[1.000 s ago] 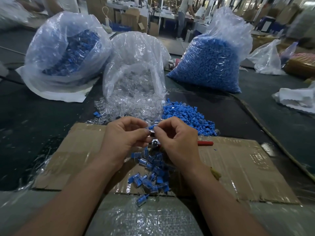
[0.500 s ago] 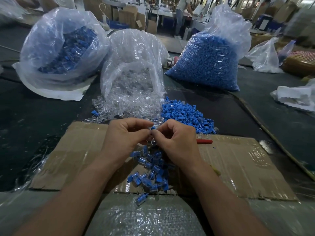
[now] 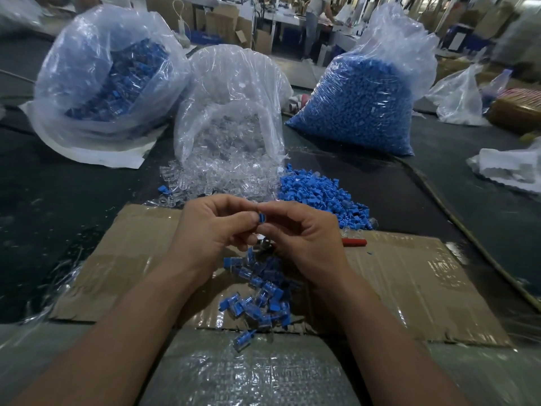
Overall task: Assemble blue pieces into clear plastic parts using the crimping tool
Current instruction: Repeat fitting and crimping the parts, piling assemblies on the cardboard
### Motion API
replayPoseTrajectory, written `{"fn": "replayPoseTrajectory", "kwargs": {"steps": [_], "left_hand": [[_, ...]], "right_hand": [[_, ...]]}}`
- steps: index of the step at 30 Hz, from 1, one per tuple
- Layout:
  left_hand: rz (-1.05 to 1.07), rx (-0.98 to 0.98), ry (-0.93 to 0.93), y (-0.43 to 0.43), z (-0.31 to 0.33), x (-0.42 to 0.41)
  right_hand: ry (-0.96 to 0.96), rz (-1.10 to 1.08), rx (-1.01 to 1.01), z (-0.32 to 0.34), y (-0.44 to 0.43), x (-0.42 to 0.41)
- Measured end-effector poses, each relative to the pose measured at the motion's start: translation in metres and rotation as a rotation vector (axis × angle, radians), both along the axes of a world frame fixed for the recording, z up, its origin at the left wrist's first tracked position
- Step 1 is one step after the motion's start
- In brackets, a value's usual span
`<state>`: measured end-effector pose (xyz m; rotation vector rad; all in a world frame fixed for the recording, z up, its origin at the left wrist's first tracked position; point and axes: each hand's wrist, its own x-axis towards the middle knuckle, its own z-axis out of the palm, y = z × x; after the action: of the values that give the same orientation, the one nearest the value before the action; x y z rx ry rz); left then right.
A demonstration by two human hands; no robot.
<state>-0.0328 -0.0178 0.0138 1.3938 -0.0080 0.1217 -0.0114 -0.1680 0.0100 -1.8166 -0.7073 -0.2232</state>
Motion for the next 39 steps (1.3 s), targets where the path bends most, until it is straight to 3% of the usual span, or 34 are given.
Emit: {"fn": "replayPoseTrajectory", "kwargs": {"steps": [9,30,34,39], "left_hand": [[-0.116,-0.099,0.063,0.004,0.0,0.002],[-0.156,0.001,0.088,0.005,-0.006,0.006],[-0.154,-0.02,0.103,0.005,-0.007,0.006],[-0.116,-0.063,0.109,0.005,-0.007,0.007]], "right_hand": [[-0.149,-0.055,-0.041,0.001,-0.003,0.002],[-0.204,-0.036,-0.12,0.005,-0.005,0.0],[-0.111,-0.024,-0.176,0.01,-0.007,0.0],[0.158,-0.219,-0.391,0.02,-0.036,0.011]]}}
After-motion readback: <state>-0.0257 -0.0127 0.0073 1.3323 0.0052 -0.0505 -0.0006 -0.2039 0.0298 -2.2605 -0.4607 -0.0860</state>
